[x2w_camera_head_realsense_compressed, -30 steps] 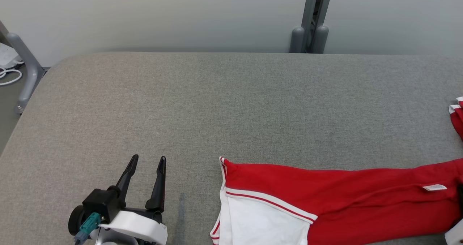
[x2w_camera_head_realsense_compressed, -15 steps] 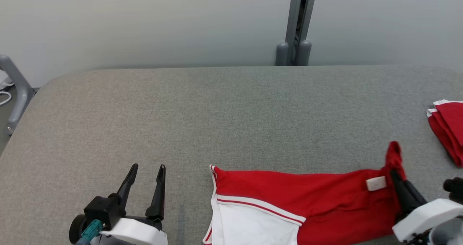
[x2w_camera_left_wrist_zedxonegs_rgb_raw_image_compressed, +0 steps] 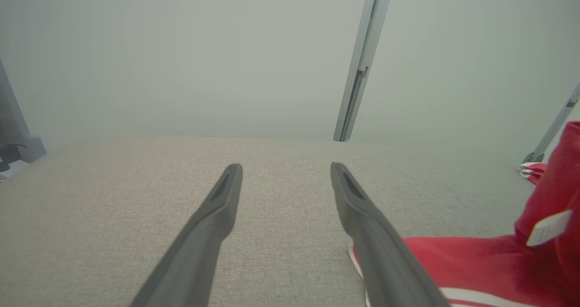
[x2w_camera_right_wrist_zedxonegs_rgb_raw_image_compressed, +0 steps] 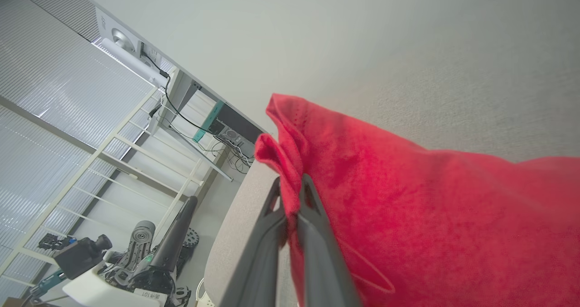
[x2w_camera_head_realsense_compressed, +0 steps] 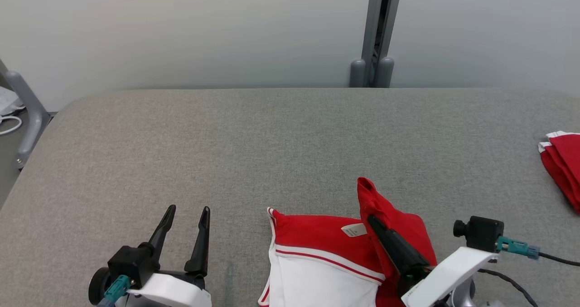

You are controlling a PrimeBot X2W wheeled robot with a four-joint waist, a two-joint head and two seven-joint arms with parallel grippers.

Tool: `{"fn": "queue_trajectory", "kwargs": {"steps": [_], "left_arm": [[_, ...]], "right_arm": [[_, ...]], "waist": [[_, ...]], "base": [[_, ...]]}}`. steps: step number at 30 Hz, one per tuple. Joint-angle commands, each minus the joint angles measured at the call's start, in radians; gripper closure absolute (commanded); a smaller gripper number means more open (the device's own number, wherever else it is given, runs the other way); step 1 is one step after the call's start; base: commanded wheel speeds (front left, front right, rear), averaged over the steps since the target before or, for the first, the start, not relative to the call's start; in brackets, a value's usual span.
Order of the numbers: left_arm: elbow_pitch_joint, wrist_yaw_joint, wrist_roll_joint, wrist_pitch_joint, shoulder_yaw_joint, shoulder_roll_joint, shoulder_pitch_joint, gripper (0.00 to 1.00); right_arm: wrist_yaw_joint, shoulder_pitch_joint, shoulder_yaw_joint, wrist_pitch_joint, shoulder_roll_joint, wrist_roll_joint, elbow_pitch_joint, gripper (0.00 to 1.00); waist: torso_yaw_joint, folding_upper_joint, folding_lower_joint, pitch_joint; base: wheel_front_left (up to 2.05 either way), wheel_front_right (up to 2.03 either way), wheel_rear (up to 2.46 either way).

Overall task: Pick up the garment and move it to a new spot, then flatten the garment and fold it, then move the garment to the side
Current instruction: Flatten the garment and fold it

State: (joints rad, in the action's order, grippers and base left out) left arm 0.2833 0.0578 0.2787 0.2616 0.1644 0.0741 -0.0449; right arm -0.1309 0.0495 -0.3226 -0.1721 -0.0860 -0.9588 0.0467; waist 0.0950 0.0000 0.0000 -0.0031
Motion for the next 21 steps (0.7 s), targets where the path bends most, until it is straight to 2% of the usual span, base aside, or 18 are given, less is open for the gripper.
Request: {"fn": "queue_trajectory", "kwargs": {"steps": [1,9,20,21], "left_arm": [[-0.002,0.004,-0.006,0.004,-0.005,0.000,-0.010,0.00],[0.005,0.013,-0.001,0.004,0.004,-0.008,-0.034,0.00],[0.026,0.023,0.003,0.004,0.000,-0.017,-0.063,0.00],[0.028,0.023,0.002,0.004,0.000,-0.017,-0.065,0.00]], "right_arm": [[0.000,-0.004,0.001,-0.008,0.004,-0.006,-0.001,1.00],[0.000,0.051,-0.066,0.018,0.033,0.007,0.087,1.00],[0.000,0.161,-0.238,0.199,0.032,-0.090,0.356,1.00],[0.000,0.171,-0.250,0.206,0.032,-0.093,0.379,0.25]], "waist": [[0.012,0.0000,0.0000,0.012],[0.096,0.0000,0.0000,0.065],[0.164,0.0000,0.0000,0.107],[0.166,0.0000,0.0000,0.109]], "base": [[0.00,0.00,0.00],[0.00,0.00,0.00],[0.00,0.00,0.00],[0.00,0.00,0.00]]}}
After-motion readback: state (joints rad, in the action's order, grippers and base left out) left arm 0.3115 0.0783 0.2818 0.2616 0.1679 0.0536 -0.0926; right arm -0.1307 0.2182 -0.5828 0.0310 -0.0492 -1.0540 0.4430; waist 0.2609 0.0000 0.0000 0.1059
